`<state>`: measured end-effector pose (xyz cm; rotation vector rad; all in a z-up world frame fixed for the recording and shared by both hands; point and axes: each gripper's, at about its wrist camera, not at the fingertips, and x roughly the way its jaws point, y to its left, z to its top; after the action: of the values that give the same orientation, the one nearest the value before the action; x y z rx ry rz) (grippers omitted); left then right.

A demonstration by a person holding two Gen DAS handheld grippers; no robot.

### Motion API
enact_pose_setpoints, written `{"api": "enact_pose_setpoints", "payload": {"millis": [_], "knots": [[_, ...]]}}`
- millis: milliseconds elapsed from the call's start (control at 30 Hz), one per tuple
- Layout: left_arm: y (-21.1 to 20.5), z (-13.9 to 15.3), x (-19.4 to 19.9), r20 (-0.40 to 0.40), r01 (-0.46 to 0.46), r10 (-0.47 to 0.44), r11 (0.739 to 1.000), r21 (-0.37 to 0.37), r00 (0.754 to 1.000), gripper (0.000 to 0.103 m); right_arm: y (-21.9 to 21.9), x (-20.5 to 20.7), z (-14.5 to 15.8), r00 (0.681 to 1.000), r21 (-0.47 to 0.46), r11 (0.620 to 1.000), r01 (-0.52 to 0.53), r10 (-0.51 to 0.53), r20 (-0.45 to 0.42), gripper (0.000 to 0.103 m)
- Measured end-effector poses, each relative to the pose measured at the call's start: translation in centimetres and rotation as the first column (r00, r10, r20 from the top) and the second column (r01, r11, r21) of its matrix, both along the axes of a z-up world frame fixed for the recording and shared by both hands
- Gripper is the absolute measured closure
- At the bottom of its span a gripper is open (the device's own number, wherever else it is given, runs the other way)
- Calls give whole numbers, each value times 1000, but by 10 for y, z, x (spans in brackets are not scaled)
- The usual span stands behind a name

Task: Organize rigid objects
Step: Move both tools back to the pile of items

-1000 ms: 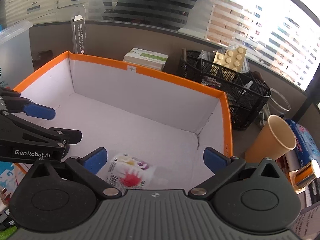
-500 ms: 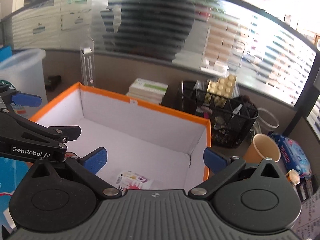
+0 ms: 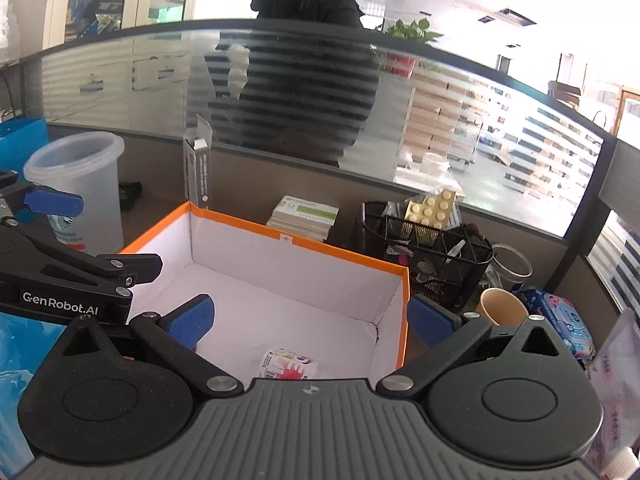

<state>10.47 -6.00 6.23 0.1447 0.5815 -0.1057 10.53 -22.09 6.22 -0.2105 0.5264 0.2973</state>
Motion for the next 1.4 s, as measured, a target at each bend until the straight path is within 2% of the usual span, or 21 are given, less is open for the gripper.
{"api": "enact_pose_setpoints", "payload": {"millis": [167,300,433,533,667,833,1033,1300,1400], "knots": [[5,1,-16,16,9,-9,1000,-7,1000,1,0,-21,1,1000,14,1000,-8,8,17,0],[15,-8,-32,8,27,-26,999,-45,1000,0,3,-39,-11,1000,2,1000,-19,19,22,0],[24,-36,-46,-22,32,-33,999,-26,999,0,5,-59,-36,999,-37,998,-45,46,26,0],[35,-60,-55,-60,30,-31,999,-14,998,0,-3,-69,-63,997,-62,995,-73,73,-3,0],[51,-89,-61,-122,4,-6,1000,-17,992,0,-18,-75,-94,997,-71,995,-70,67,-50,0],[63,-111,-65,-163,-31,27,999,-23,986,0,-30,-79,-118,992,-67,993,-98,92,-85,0],[64,-126,-66,-205,-38,33,999,-20,978,0,-31,-75,-127,983,-108,977,-182,178,-46,0],[66,-130,-69,-196,-43,36,999,-31,980,0,-28,-73,-142,951,-49,955,-292,284,-122,3],[70,-131,-69,-203,-49,37,997,-53,978,0,-23,-80,-147,945,-75,948,-308,295,-143,2]]}}
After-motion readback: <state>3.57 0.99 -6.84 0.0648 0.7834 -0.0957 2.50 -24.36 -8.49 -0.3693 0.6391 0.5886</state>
